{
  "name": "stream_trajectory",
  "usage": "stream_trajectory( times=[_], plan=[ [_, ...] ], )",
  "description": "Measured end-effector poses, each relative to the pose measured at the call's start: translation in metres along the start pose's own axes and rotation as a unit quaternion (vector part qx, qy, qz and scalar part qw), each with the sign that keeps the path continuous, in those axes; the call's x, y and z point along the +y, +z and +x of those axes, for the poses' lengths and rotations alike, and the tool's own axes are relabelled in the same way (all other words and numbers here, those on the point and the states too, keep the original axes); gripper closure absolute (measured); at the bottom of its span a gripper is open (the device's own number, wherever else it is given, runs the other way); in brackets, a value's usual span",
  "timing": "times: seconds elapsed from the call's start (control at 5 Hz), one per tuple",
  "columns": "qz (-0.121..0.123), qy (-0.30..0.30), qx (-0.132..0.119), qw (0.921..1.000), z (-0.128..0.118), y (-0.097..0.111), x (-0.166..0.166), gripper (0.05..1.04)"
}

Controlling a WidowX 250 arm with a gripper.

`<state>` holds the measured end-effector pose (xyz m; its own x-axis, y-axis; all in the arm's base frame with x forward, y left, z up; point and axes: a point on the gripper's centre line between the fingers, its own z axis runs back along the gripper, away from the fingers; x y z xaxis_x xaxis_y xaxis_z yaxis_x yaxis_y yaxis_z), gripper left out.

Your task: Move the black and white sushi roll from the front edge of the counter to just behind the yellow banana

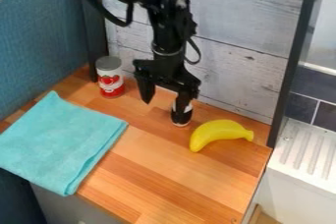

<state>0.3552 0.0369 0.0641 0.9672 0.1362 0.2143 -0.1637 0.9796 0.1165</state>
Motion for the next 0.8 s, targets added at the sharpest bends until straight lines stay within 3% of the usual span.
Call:
stream_trajectory(
  times=[0.2,0.4,0.8],
  plan=[
    [-0.003,-0.022,-0.007,0.9997,-0.028,0.029,0.01,0.073],
    [-0.016,-0.031,0.014,0.9993,-0.064,0.044,0.042,0.073],
    [-0.048,-0.034,0.076,0.9954,-0.096,0.044,0.074,0.073]
  ],
)
